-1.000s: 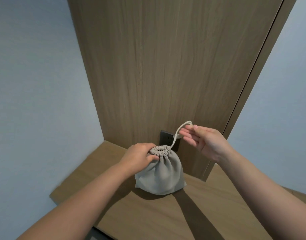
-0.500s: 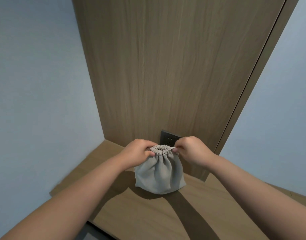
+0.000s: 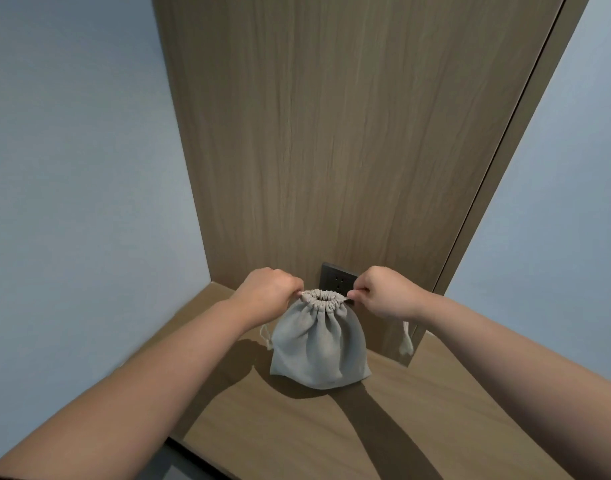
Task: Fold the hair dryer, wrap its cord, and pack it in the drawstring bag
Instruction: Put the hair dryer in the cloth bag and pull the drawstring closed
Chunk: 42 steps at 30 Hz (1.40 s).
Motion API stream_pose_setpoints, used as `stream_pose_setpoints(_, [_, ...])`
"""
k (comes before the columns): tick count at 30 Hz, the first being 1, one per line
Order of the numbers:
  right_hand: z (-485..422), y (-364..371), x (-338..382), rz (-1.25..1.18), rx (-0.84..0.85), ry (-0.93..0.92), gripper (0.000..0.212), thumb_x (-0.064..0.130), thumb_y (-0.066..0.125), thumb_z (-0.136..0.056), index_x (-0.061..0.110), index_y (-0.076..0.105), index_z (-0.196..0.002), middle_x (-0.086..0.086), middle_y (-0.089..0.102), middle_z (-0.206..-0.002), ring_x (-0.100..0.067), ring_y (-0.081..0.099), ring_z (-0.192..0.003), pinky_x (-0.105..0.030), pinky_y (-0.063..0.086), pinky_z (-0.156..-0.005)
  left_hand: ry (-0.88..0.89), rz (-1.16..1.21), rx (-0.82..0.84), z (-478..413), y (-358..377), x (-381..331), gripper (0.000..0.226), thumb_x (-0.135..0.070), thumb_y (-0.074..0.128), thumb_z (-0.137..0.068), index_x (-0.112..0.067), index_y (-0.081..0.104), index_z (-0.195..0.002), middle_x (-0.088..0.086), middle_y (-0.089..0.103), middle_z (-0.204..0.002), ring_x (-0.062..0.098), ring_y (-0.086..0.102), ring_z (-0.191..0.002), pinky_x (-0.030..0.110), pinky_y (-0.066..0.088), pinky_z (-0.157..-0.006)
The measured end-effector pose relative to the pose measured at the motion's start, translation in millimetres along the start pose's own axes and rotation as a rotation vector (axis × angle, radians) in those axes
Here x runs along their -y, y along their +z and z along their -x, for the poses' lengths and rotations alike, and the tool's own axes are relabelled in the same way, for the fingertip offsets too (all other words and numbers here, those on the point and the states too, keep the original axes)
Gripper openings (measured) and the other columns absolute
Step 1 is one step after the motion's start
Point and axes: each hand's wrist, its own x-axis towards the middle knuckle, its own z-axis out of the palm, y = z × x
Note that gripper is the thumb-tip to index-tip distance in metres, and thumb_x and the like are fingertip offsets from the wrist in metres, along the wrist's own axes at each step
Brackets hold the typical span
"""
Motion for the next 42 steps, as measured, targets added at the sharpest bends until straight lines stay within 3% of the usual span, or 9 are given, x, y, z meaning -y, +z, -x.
stream_pose_setpoints(5, [13.7, 1.8, -5.8, 0.331, -0.111, -0.119, 0.029, 0.025, 0.044, -0.096, 0.006, 0.062, -0.083, -0.003, 0.050, -0.063, -0.032, 0.052, -0.067, -0.031, 0.035, -0.057, 0.104, 0.018, -0.130, 7.4, 7.4, 7.6, 0.018, -0.003, 0.052, -0.080, -0.016, 0.064, -0.085, 0.001, 0.067, -0.078, 0.025, 0.061, -0.074, 0.028, 0.035, -0.059])
stream_pose_setpoints(15, [6.8, 8.2, -23.0, 0.121, -0.095, 0.034, 0.035, 0.029, 0.047, -0.096, 0.015, 0.053, -0.065, -0.003, 0.054, -0.062, -0.024, 0.050, -0.062, -0.030, 0.034, -0.054, -0.141, 0.538, -0.134, 1.0, 17.4, -11.8, 0.025, -0.013, 0.047, -0.094, -0.023, 0.059, -0.075, -0.003, 0.064, -0.076, 0.019, 0.059, -0.075, 0.033, 0.046, -0.069])
stream_pose_setpoints(18, [-0.8, 2.2, -9.3, 0.027, -0.010, -0.067, 0.024, 0.038, 0.056, -0.090, 0.019, 0.066, -0.101, -0.002, 0.066, -0.093, -0.021, 0.060, -0.086, -0.033, 0.048, -0.075, -0.144, 0.667, -0.135, 0.4, 17.8, -13.8, 0.028, -0.010, 0.048, -0.094, -0.023, 0.059, -0.072, -0.009, 0.060, -0.072, 0.013, 0.057, -0.074, 0.030, 0.045, -0.070])
stream_pose_setpoints(20, [-9.0, 5.8, 4.6, 0.000, 0.089, -0.123, 0.052, 0.047, 0.066, -0.080, 0.020, 0.056, -0.123, 0.002, 0.062, -0.110, -0.016, 0.058, -0.100, -0.033, 0.049, -0.087, -0.131, 0.740, -0.142, 0.6, 17.2, -14.2, 0.027, -0.009, 0.051, -0.092, -0.022, 0.062, -0.072, -0.012, 0.060, -0.071, 0.006, 0.056, -0.071, 0.026, 0.044, -0.069])
stream_pose_setpoints(27, [-33.7, 38.1, 8.9, -0.148, 0.150, -0.047, 0.031, 0.036, 0.065, -0.083, 0.008, 0.054, -0.076, -0.001, 0.049, -0.069, -0.016, 0.046, -0.063, -0.030, 0.034, -0.058, -0.363, 0.616, -0.097, 25.2, 57.1, 30.2, 0.014, -0.024, 0.057, -0.093, -0.020, 0.071, -0.094, -0.006, 0.070, -0.093, 0.012, 0.063, -0.088, 0.025, 0.046, -0.072])
stream_pose_setpoints(31, [-35.5, 35.6, -0.7, -0.494, 0.114, 0.193, 0.037, 0.034, 0.068, -0.078, -0.002, 0.065, -0.085, -0.008, 0.060, -0.074, -0.017, 0.056, -0.070, -0.032, 0.040, -0.064, -0.698, 1.070, 0.138, 65.8, 116.7, 48.2, 0.040, -0.039, 0.045, -0.098, -0.019, 0.051, -0.132, 0.001, 0.059, -0.126, 0.014, 0.054, -0.108, 0.020, 0.045, -0.078])
stream_pose_setpoints(35, [-39.9, 29.3, 5.0, -0.877, 0.021, 0.362, 0.029, 0.021, 0.065, -0.085, -0.005, 0.067, -0.100, -0.021, 0.071, -0.100, -0.032, 0.068, -0.092, -0.042, 0.053, -0.083, -0.978, 1.635, 0.415, 88.3, 170.4, 42.9, 0.080, -0.066, 0.041, -0.086, -0.021, 0.021, -0.150, 0.008, 0.040, -0.148, 0.027, 0.040, -0.134, 0.049, 0.030, -0.111])
stream_pose_setpoints(39, [-41.0, 13.6, 13.1, -1.161, -0.073, 0.445, 0.031, 0.014, 0.061, -0.089, -0.010, 0.062, -0.107, -0.026, 0.067, -0.103, -0.035, 0.066, -0.091, -0.046, 0.051, -0.088, -0.990, 2.079, 0.288, 75.8, 182.9, 16.5, 0.092, -0.067, 0.043, -0.077, -0.023, 0.011, -0.152, 0.012, 0.024, -0.156, 0.030, 0.026, -0.142, 0.051, 0.019, -0.114])
stream_pose_setpoints(42, [-42.1, 8.3, 18.0, -1.299, -0.101, 0.449, 0.026, 0.016, 0.061, -0.088, -0.005, 0.063, -0.102, -0.020, 0.068, -0.098, -0.029, 0.066, -0.085, -0.040, 0.053, -0.083, -0.909, 2.378, 0.258, 61.5, 184.6, -7.5, 0.092, -0.067, 0.048, -0.070, -0.021, 0.030, -0.148, 0.013, 0.040, -0.149, 0.032, 0.038, -0.136, 0.049, 0.026, -0.114])
